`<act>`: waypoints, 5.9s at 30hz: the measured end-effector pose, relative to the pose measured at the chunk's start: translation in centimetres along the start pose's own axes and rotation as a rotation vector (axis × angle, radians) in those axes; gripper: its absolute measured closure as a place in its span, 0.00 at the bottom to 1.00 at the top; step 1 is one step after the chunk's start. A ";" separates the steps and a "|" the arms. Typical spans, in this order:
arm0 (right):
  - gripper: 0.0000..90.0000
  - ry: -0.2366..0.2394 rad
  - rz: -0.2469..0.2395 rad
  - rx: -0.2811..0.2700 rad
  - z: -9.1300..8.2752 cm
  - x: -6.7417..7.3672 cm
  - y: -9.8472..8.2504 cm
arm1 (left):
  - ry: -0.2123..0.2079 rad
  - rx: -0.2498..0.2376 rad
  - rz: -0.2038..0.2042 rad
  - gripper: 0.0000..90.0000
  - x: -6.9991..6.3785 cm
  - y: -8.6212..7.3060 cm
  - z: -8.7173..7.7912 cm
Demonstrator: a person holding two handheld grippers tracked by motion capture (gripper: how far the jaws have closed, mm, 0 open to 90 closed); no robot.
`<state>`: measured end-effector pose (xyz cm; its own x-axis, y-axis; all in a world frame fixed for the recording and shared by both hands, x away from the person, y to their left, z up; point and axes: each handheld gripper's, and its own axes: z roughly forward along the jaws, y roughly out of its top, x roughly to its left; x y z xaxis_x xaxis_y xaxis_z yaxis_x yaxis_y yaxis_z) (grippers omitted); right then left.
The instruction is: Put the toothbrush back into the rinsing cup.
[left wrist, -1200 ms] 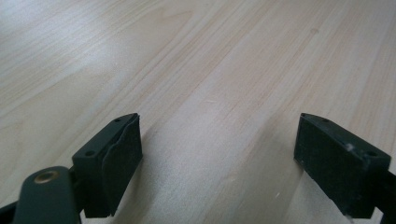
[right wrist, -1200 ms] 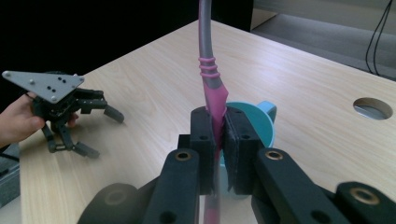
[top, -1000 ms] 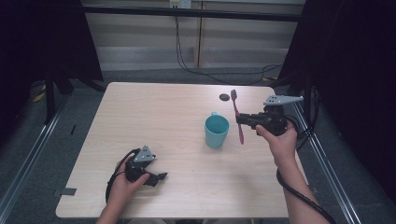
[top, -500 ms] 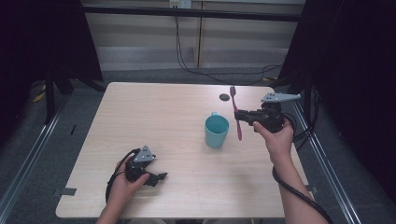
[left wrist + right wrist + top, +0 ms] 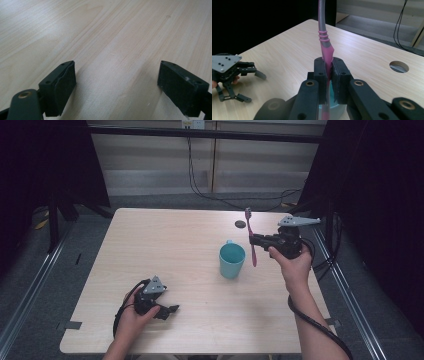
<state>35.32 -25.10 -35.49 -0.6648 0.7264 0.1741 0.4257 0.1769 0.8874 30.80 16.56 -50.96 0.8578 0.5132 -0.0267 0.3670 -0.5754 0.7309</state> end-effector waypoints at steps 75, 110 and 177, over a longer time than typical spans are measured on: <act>0.92 -0.036 0.010 -0.057 5.2 -0.1 1.4 | 0.000 -0.002 0.000 0.17 0.0 0.0 0.0; 0.92 -0.026 0.031 -0.068 6.5 -0.1 -0.4 | 0.000 -0.001 -0.002 0.17 0.0 0.0 0.0; 0.92 -0.053 0.006 -0.020 7.3 -0.3 -4.9 | 0.000 0.006 0.002 0.17 0.0 0.0 -0.1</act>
<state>37.95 -21.34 -43.04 -0.6288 0.7615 0.1576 0.4171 0.1593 0.8948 30.75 16.60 -50.94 0.8586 0.5120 -0.0252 0.3674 -0.5803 0.7268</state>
